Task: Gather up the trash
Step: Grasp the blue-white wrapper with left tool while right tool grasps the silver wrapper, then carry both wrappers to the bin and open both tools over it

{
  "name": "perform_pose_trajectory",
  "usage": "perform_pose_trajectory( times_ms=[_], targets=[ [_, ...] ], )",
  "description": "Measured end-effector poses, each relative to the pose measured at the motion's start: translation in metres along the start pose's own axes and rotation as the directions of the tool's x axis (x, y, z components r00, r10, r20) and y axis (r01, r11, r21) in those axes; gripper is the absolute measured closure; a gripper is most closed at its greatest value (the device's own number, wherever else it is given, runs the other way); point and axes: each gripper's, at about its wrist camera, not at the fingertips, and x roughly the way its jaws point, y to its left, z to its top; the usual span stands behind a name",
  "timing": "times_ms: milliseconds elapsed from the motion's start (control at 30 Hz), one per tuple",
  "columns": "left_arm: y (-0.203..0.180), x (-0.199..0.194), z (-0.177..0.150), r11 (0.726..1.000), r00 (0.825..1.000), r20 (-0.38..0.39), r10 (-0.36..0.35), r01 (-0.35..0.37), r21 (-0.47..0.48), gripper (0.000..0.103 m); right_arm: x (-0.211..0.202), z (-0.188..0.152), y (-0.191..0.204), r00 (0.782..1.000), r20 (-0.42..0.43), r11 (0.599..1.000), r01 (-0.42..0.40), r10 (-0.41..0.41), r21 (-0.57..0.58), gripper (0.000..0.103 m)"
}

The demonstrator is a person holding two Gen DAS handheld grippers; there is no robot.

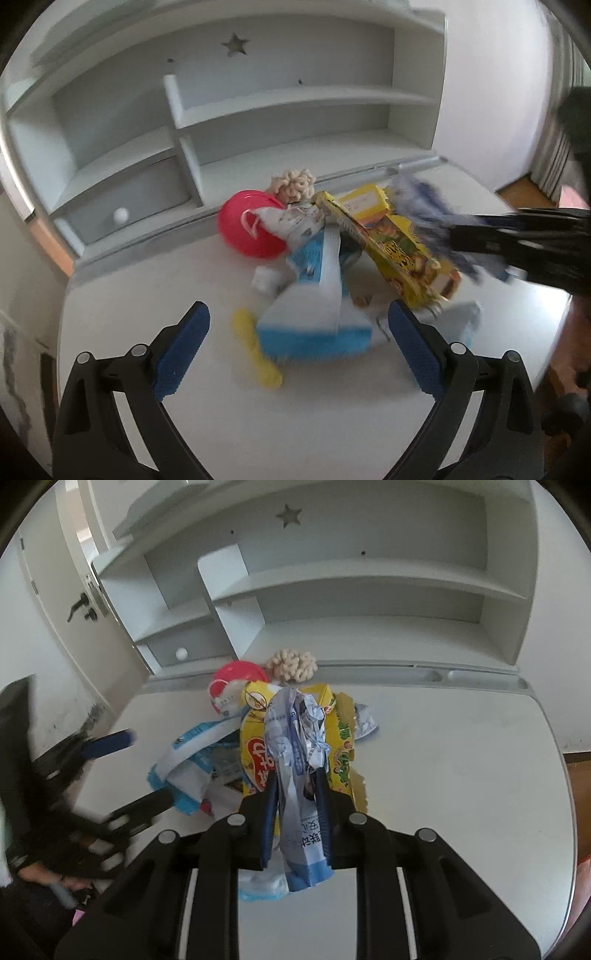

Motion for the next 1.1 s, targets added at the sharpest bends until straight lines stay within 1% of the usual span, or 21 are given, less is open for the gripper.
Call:
perform_pose_trajectory(
  times_ms=[67,133,167,233,300,333,367,400,467,600,733,867,933,1000,1100],
  targets=[
    [-0.005,0.018,0.008,0.999,1.0,-0.015,0.01,-0.01,0.037,0.009,-0.013,-0.005,-0.003,1.0,0.014,1.0,0.001,-0.001,0.003,0.083],
    [-0.007,0.033,0.011,0.998,0.998,-0.044,0.047,-0.044,0.053,0.009,-0.025,-0.011,-0.008,1.0,0.022,1.0,-0.002,0.002,0.013,0.083],
    [-0.008,0.036,0.011,0.997,0.998,-0.043,0.056,-0.053,0.061,0.009,-0.029,-0.013,-0.011,1.0,0.024,1.0,-0.001,0.001,0.016,0.083],
    [-0.011,0.041,0.012,0.996,0.997,-0.05,0.052,-0.049,0.068,0.014,-0.037,-0.019,-0.015,1.0,0.027,1.0,0.007,-0.008,0.018,0.083],
    [-0.013,0.041,0.012,0.995,0.997,-0.046,0.057,-0.053,0.08,0.035,-0.045,-0.025,-0.021,0.999,0.028,1.0,0.017,-0.018,0.024,0.083],
    [-0.014,0.043,0.012,0.995,0.997,-0.055,0.048,-0.043,0.089,0.041,-0.048,-0.028,-0.023,0.999,0.028,0.999,0.021,-0.022,0.029,0.083],
    [-0.014,0.044,0.011,0.996,0.997,-0.066,0.04,-0.035,0.084,0.058,-0.05,-0.031,-0.026,0.999,0.029,0.999,0.025,-0.026,0.035,0.083],
    [-0.014,0.044,0.011,0.997,0.997,-0.075,0.032,-0.027,0.071,0.061,-0.052,-0.033,-0.028,0.999,0.031,0.999,0.026,-0.027,0.038,0.083],
    [-0.012,0.039,0.011,0.997,0.998,-0.063,0.032,-0.028,0.066,0.065,-0.056,-0.038,-0.031,0.999,0.037,0.998,0.029,-0.031,0.047,0.083],
    [-0.006,0.012,0.014,0.998,0.999,-0.013,0.037,-0.037,0.042,0.067,-0.063,-0.043,-0.036,0.998,0.051,0.998,0.027,-0.03,0.065,0.083],
    [0.002,-0.022,0.02,0.998,0.997,0.051,0.056,-0.057,0.016,0.067,-0.068,-0.045,-0.042,0.997,0.068,0.997,0.02,-0.025,0.081,0.083],
    [0.003,-0.043,0.023,0.998,0.995,0.079,0.062,-0.062,0.0,0.067,-0.073,-0.049,-0.049,0.996,0.083,0.995,0.017,-0.025,0.099,0.083],
    [0.002,-0.048,0.025,0.999,0.995,0.085,0.048,-0.047,-0.015,0.067,-0.078,-0.053,-0.058,0.995,0.092,0.992,0.015,-0.027,0.123,0.083],
    [-0.006,-0.053,0.026,0.999,0.995,0.092,0.048,-0.046,-0.022,0.067,-0.084,-0.059,-0.067,0.994,0.102,0.989,0.018,-0.033,0.144,0.083],
    [-0.035,-0.056,0.031,1.0,0.994,0.107,0.002,-0.002,0.005,0.067,-0.1,-0.076,-0.092,0.991,0.121,0.979,0.038,-0.063,0.201,0.083]
  ],
)
